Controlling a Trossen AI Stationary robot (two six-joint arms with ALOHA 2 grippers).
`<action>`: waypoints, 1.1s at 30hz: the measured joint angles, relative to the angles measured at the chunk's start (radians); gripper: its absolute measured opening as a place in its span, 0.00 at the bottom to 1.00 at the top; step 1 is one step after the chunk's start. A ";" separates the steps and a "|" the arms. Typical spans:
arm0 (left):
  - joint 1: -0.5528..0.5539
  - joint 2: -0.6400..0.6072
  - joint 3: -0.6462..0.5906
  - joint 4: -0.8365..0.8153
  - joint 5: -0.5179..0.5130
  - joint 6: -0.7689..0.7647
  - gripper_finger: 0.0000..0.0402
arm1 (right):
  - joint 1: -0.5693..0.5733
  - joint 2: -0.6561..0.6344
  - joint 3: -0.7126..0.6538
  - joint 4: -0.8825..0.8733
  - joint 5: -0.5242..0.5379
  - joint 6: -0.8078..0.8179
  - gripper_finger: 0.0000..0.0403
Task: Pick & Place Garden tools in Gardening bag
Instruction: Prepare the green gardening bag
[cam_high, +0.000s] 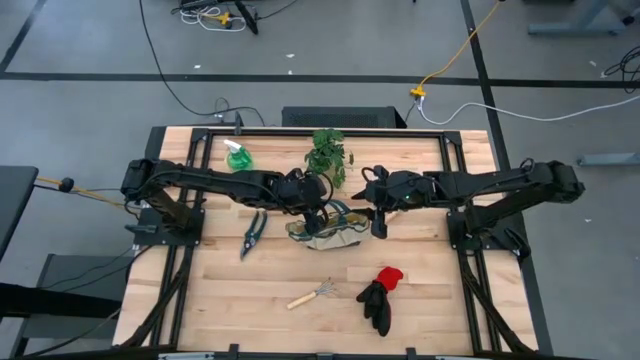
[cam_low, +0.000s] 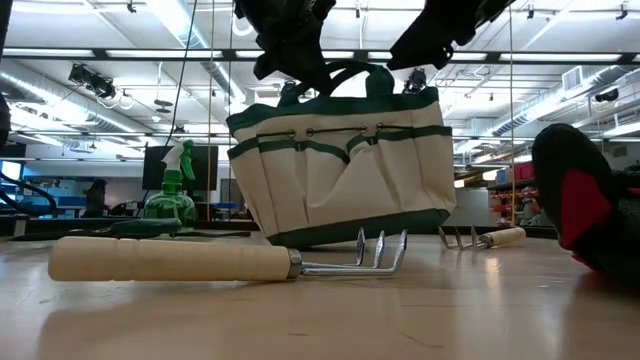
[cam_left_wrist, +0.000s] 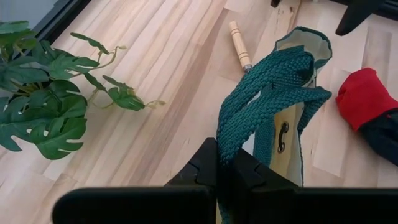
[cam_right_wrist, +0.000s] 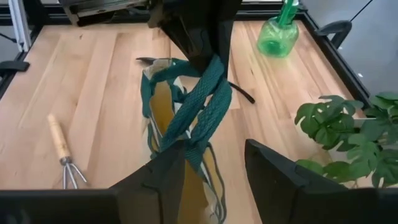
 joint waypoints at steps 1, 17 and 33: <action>0.000 0.000 0.000 0.000 0.000 0.000 0.03 | 0.000 0.005 0.001 0.000 -0.001 -0.001 0.42; 0.000 0.000 0.000 0.001 0.029 0.000 0.07 | 0.000 0.045 0.000 0.032 -0.022 -0.002 0.43; 0.000 0.001 0.000 0.001 0.029 0.000 0.06 | 0.000 0.114 0.000 0.104 0.002 -0.011 0.41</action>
